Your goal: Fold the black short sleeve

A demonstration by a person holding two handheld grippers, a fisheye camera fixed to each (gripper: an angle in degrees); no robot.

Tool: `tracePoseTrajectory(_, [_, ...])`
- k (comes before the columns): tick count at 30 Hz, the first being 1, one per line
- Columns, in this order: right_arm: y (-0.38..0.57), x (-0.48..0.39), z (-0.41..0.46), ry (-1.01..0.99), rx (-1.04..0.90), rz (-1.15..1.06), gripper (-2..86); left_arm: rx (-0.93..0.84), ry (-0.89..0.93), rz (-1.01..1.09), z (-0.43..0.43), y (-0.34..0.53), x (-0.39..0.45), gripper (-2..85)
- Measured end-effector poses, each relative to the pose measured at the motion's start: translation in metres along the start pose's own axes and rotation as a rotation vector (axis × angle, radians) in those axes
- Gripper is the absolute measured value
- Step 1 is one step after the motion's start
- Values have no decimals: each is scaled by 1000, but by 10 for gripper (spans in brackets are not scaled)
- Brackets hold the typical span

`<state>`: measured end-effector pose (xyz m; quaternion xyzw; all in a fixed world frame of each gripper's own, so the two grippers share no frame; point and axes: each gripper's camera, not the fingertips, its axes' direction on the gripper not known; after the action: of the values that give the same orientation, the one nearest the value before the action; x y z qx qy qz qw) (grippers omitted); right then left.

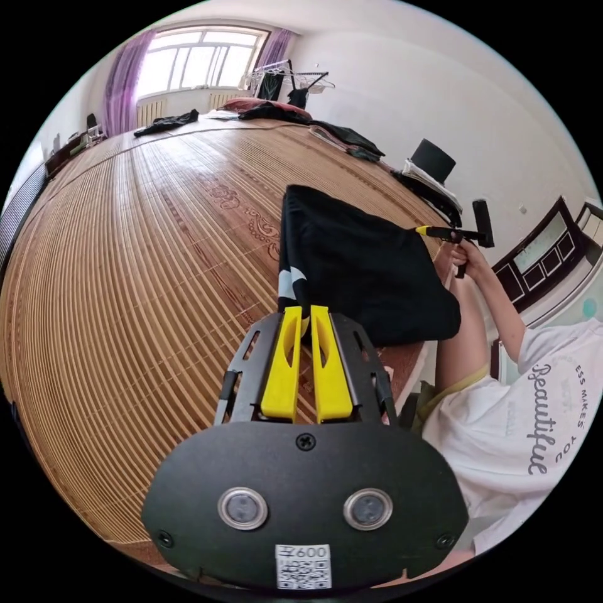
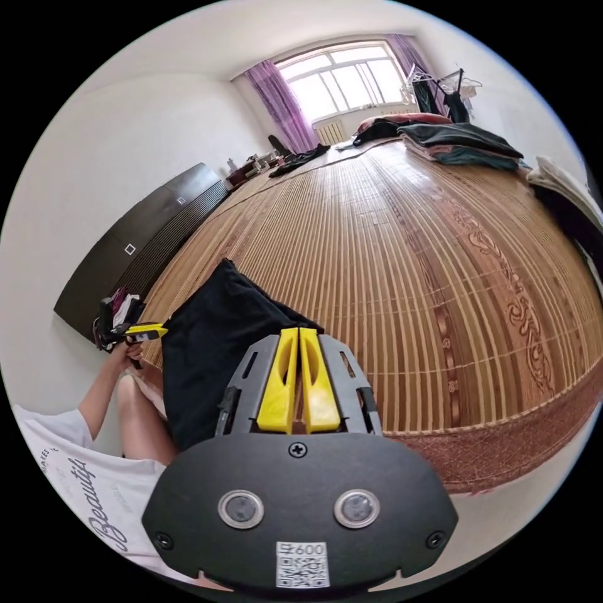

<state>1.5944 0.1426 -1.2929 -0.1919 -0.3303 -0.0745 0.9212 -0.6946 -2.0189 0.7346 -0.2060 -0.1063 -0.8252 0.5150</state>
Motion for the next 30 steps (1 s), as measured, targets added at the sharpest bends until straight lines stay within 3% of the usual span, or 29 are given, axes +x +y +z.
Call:
tracePoseTrajectory(8, [-65, -19, 23, -39, -67, -115, -8, -10, 196, -176, -51, 50, -47, 22])
tracePoseTrajectory(13, [-87, -24, 67, -18, -147, -177, -8, 33, 203, -272, -74, 80, -60, 16])
tracePoseTrajectory(20, [-104, -10, 68, -31, -164, -82, -9, 93, 163, -314, -92, 118, -73, 5])
tracePoseTrajectory(22, [-106, -8, 53, 76, -151, -51, -8, 113, 173, -339, -99, 123, -78, 4])
tracePoseTrajectory(25, [-105, -16, 15, 186, -50, -47, -9, 163, -14, -396, -123, 127, -78, 3])
tracePoseTrajectory(28, [-109, -47, 1, -147, -45, -230, -9, 201, -289, -425, -148, 126, -61, 2])
tracePoseTrajectory(30, [-120, -63, 18, -351, -137, -265, -9, 257, -289, -337, -148, 113, -37, 2])
